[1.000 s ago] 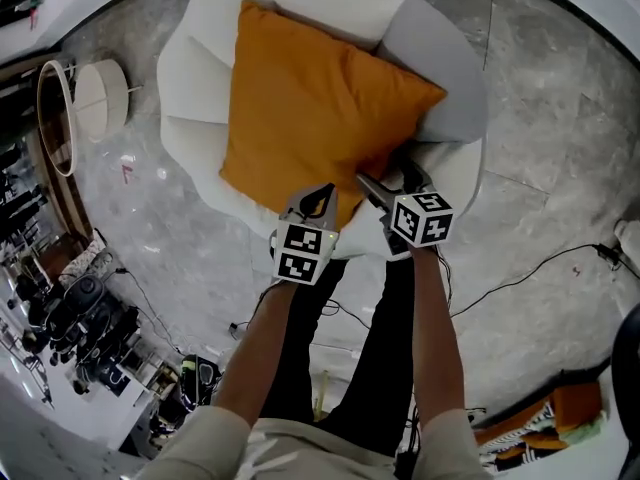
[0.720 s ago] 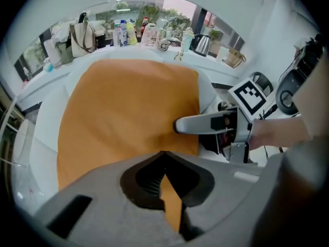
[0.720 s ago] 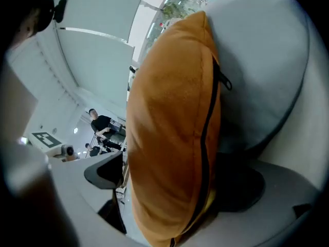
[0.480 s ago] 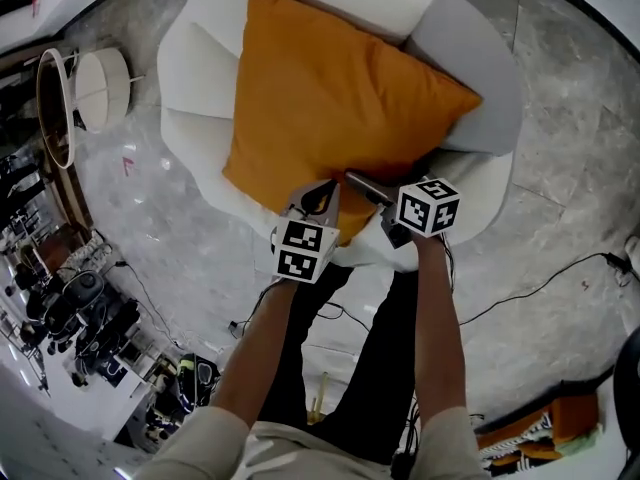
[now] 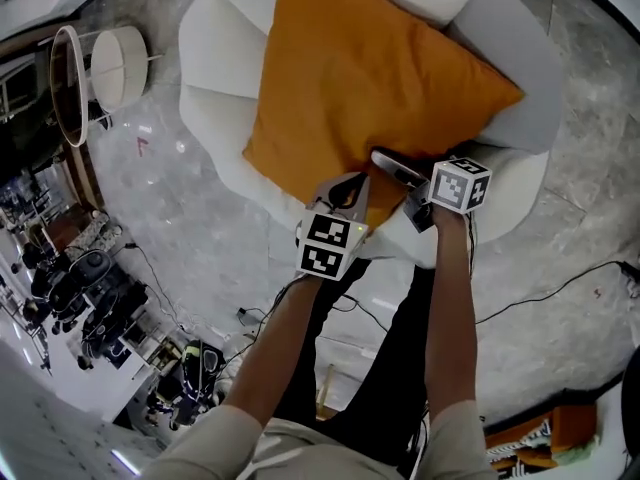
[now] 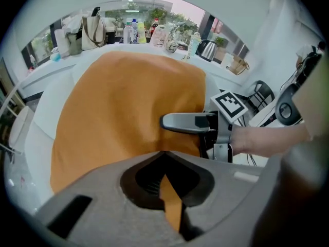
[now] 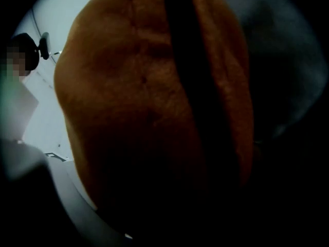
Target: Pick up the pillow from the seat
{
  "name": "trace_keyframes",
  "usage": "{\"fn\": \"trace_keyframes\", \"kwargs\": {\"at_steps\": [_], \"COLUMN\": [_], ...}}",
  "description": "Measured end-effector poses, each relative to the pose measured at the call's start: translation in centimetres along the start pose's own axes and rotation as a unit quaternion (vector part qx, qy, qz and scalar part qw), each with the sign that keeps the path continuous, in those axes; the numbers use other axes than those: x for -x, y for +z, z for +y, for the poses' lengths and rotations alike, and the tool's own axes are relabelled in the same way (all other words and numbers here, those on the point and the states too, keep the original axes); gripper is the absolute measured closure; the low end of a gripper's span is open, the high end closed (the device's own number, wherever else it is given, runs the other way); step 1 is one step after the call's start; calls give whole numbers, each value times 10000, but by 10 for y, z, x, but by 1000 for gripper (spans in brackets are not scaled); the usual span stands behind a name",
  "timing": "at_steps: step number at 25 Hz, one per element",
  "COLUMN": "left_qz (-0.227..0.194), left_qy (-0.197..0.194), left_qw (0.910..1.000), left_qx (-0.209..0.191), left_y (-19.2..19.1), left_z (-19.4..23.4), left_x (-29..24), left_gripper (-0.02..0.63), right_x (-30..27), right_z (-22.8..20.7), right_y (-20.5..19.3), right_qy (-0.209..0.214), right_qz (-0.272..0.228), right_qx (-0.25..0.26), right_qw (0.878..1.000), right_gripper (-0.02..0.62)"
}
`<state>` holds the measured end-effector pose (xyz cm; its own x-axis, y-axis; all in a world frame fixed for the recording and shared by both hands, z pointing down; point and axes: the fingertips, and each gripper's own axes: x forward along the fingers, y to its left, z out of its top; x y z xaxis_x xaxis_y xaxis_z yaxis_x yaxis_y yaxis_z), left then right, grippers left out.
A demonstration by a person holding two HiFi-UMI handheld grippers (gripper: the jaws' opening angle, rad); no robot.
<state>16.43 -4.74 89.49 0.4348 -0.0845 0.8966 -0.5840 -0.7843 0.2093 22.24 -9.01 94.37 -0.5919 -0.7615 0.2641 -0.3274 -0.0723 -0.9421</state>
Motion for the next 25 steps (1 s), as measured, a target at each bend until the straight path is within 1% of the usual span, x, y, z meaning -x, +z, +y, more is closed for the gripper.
{"fn": "trace_keyframes", "kwargs": {"at_steps": [2,5,8,12,15,16,19,22,25], "left_qz": [-6,-34,-96,-190,-327,-335,-378,-512,-641], "left_qy": [60,101,110,93,106,110,108,153,211], "left_qw": [10000,9999,9998,9997,9992,9991,9985,9973,9957], "left_qx": [47,69,102,149,222,252,377,506,642], "left_y": [0,5,9,13,15,13,10,11,9], "left_z": [5,6,2,-4,-5,-5,-6,0,2], "left_x": [8,13,21,38,52,56,68,79,99], "left_gripper": [597,597,597,597,597,597,597,597,597], "right_x": [0,4,7,6,6,7,11,8,8], "right_z": [2,7,17,33,46,51,63,80,103], "right_y": [1,4,2,-1,-5,-7,-11,-13,-17], "right_qy": [-201,-347,-415,-644,-732,-750,-851,-950,-1045], "right_qz": [-158,-235,-204,-179,-181,-211,-336,-407,-360], "right_qx": [8,65,116,153,173,214,397,604,828], "right_qw": [9997,9991,9989,9976,9970,9967,9950,9928,9904], "right_gripper": [61,71,137,189,231,249,276,293,304]}}
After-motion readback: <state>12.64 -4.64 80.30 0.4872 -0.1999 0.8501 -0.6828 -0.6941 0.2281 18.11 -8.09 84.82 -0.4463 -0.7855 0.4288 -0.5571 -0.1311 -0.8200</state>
